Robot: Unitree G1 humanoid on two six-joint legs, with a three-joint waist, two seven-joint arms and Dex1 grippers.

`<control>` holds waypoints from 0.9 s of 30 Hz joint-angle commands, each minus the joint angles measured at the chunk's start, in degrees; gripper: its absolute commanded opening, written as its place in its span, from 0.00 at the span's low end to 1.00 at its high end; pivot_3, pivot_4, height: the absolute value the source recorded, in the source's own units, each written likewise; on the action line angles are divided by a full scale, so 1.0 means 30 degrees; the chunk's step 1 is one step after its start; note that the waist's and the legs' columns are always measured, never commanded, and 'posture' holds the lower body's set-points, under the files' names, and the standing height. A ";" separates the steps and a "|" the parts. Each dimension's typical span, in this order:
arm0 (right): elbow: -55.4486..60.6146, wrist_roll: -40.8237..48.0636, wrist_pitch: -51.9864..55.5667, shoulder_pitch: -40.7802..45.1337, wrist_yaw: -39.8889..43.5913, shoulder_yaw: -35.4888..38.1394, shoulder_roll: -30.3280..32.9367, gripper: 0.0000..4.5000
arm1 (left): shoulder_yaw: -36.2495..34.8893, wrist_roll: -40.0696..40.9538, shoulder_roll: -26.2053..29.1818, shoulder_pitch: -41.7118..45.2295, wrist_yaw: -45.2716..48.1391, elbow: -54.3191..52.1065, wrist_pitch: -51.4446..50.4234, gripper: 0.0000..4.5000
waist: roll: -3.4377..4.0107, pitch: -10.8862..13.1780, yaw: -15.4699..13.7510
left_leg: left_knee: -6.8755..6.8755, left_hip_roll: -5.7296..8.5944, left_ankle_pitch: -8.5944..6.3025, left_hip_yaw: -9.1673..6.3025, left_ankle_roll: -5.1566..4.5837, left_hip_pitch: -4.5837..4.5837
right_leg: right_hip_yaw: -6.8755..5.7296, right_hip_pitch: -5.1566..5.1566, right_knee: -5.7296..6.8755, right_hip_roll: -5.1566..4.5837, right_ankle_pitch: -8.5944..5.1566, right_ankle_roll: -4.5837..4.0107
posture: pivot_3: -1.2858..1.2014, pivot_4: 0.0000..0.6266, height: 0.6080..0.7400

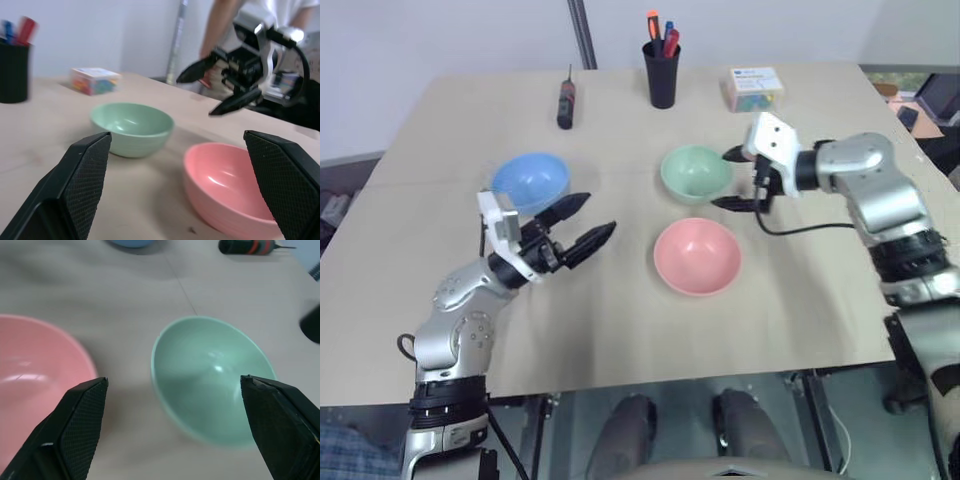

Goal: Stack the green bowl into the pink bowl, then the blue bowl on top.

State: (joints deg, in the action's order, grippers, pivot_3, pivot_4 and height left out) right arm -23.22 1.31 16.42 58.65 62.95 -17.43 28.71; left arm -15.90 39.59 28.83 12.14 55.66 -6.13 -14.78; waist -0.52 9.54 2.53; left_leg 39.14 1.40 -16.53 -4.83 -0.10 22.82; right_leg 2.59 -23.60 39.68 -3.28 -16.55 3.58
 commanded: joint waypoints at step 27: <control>-1.2073 -0.4130 -0.9203 0.4713 -0.1471 -0.0523 -0.4101 0.01 | -0.0487 -0.0069 -0.0053 -0.1668 -0.0554 -0.1458 0.1975 1.00 | 0.0011 0.0006 0.0457 | -0.0017 0.0005 0.0003 -0.0005 0.0006 0.0010 | 0.0000 -0.0019 0.0008 0.0003 0.0000 -0.0001 | 0.52 0.24 1.00</control>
State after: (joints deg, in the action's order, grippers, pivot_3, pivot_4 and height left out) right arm -64.26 -11.67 -8.58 70.68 57.32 -20.27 15.49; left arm -17.45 39.43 27.86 6.33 53.38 -9.57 -9.65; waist -0.49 9.56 3.90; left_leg 39.09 1.42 -16.52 -4.84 -0.08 22.86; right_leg 2.59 -23.66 39.71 -3.27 -16.55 3.57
